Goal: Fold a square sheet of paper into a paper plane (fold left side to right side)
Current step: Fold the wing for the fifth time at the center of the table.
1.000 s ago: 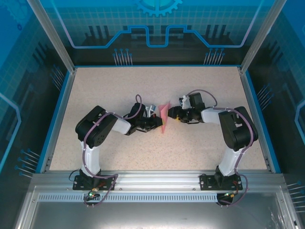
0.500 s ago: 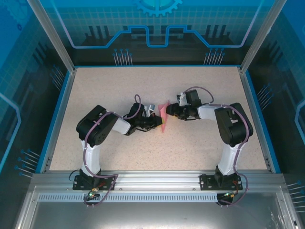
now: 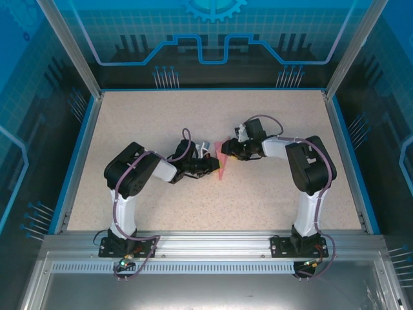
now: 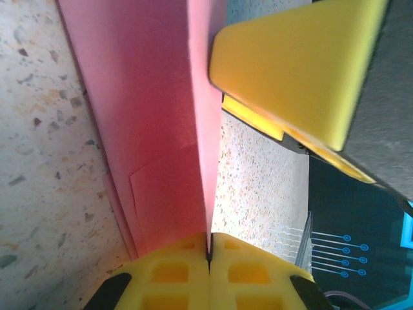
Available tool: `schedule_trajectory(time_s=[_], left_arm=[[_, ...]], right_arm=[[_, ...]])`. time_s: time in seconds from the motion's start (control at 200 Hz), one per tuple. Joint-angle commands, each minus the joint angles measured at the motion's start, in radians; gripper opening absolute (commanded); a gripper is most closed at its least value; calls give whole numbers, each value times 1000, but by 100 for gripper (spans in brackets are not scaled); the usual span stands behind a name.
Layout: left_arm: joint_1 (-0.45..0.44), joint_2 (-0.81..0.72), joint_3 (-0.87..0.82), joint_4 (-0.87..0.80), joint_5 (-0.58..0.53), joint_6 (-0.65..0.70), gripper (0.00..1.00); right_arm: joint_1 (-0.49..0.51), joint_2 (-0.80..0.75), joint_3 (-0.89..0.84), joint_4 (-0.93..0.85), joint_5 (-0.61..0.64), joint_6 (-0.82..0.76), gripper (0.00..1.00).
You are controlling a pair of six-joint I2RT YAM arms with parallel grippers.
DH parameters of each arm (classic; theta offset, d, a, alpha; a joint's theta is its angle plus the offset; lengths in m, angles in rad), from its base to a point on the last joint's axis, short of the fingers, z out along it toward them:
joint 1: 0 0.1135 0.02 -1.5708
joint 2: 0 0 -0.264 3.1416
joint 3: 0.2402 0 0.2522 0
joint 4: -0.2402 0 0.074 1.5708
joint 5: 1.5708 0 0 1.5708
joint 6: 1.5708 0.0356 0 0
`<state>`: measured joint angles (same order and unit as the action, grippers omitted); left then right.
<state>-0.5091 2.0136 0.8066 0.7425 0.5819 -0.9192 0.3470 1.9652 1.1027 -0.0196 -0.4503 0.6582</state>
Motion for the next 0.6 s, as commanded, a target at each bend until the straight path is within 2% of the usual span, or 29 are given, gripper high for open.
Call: schedule_trajectory(time_s=[0.0, 0.145, 0.595], left_arm=[[13, 19, -4, 17, 21, -14, 5], [12, 22, 2, 17, 23, -16, 9], [37, -53, -24, 10, 24, -14, 35]], right_arm=[[14, 25, 21, -82, 32, -23, 47], [14, 40, 31, -108, 42, -29, 47], [14, 68, 31, -123, 43, -39, 47]])
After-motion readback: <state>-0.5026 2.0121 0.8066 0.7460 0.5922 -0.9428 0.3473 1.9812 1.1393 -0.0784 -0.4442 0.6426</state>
